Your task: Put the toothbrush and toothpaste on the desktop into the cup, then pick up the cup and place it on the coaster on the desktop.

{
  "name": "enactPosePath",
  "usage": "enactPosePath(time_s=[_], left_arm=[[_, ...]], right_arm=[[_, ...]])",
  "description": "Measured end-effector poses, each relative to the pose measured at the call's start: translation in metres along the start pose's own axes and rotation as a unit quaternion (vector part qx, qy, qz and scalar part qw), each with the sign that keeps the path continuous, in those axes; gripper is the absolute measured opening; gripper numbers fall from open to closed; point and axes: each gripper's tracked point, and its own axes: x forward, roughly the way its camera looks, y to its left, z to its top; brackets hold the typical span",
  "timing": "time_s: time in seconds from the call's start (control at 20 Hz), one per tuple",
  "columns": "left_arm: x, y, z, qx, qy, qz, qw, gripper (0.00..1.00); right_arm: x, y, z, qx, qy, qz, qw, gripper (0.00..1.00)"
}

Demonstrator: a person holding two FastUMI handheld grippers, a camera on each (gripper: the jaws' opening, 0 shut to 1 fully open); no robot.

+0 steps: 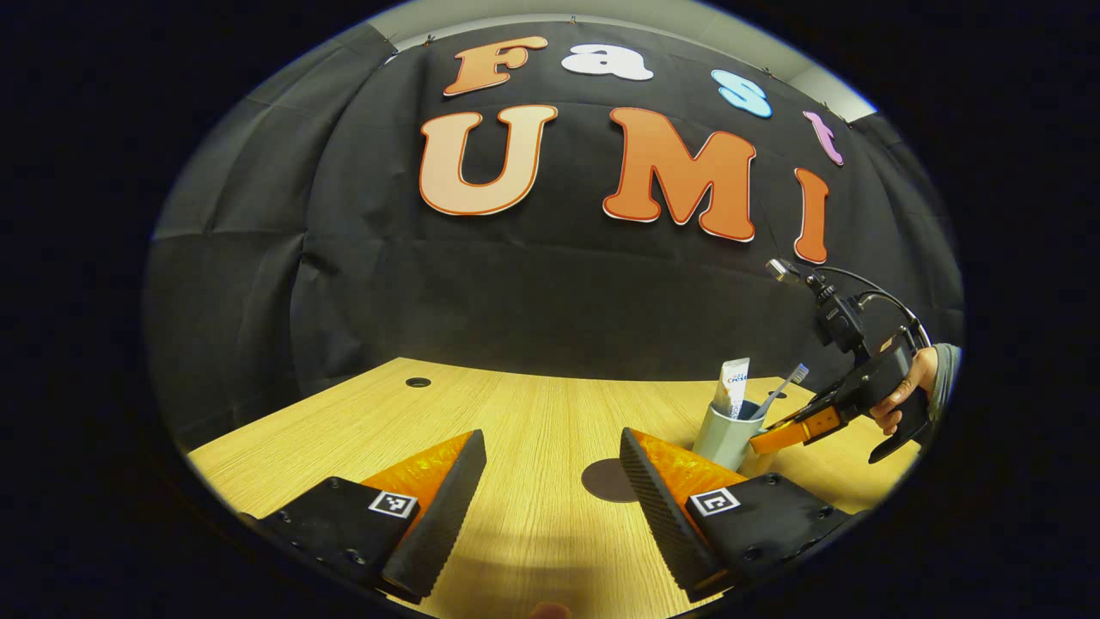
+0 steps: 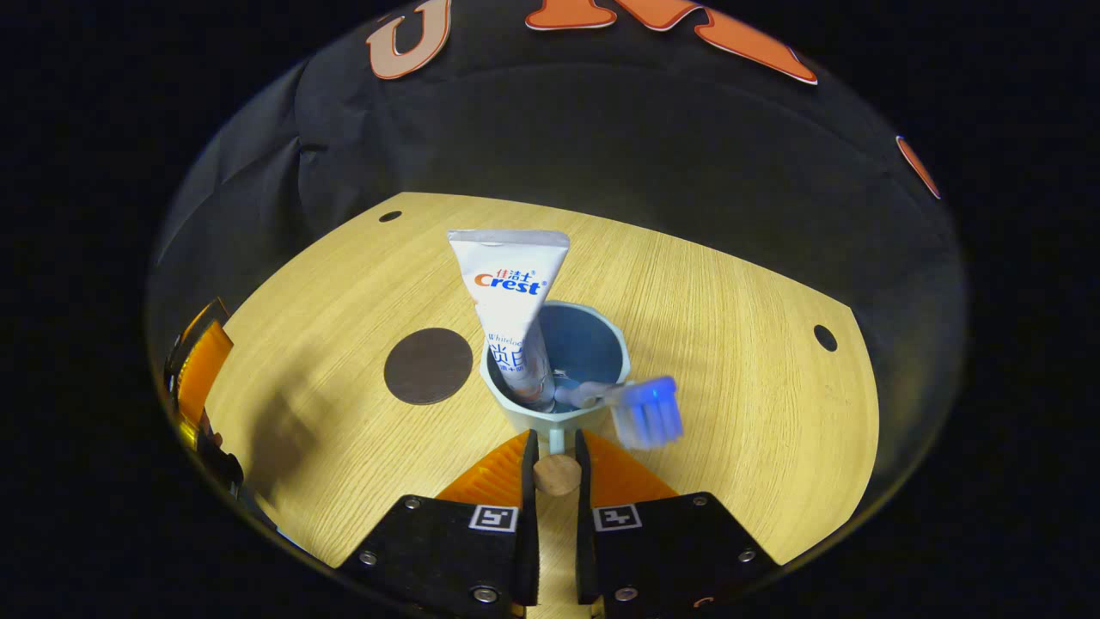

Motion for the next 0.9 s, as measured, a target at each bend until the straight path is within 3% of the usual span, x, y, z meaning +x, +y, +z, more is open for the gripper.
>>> enactPosePath(time_s=[0.45, 0.65, 0.8, 0.9], left_arm=[[-0.002, 0.004, -0.002, -0.007, 0.002, 0.0, 1.0, 0.99], [-0.002, 0.001, -0.003, -0.008, 0.004, -0.001, 1.0, 0.97], [-0.004, 0.0, -0.003, -0.002, 0.001, -0.001, 1.0, 0.97], [-0.005, 0.003, -0.004, 0.002, 0.001, 0.002, 1.0, 0.97]], right_arm=[[0.001, 0.0, -0.001, -0.03, 0.006, 0.013, 0.999, 0.17], [0.003, 0.002, -0.004, -0.016, 0.03, 0.033, 0.999, 0.24], [0.013, 0.0, -0.026, -0.03, 0.083, 0.019, 0.996, 0.27], [0.025, 0.001, -0.03, -0.031, 0.084, 0.015, 0.996, 0.29]])
